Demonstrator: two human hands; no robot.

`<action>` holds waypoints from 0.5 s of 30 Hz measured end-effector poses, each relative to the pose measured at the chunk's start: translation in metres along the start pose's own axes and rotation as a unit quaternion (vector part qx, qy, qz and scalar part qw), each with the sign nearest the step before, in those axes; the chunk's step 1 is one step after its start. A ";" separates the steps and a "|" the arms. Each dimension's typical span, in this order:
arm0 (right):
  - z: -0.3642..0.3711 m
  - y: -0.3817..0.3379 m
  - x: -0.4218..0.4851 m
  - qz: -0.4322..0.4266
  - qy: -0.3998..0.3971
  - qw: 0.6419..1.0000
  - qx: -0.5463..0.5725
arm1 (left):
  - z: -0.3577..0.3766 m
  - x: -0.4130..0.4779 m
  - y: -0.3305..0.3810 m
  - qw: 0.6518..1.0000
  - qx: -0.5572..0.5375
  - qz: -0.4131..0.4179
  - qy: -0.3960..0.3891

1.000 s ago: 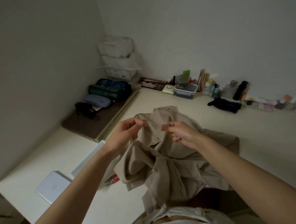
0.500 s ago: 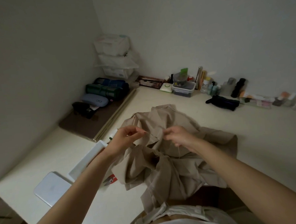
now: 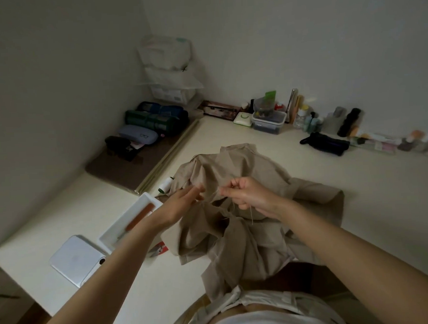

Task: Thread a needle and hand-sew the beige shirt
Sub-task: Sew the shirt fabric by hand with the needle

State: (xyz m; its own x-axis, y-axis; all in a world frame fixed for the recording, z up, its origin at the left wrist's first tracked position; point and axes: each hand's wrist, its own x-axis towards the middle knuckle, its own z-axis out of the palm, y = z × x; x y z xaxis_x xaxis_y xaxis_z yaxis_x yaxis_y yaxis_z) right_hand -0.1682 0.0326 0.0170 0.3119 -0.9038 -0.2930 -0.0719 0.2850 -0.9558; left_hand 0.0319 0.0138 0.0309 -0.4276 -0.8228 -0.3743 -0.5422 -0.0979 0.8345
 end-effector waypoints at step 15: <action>0.002 -0.011 -0.012 -0.003 0.038 0.973 -0.229 | 0.006 -0.002 -0.016 0.977 0.190 0.087 0.047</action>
State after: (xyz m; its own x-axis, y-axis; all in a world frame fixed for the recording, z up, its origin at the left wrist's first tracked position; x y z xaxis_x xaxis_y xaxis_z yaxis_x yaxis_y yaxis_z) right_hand -0.1695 0.0408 0.0308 0.2435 -0.9312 -0.2712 -0.4898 0.1232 -0.8631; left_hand 0.0375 0.0202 0.0159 -0.4787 -0.8576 -0.1878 -0.7049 0.2480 0.6645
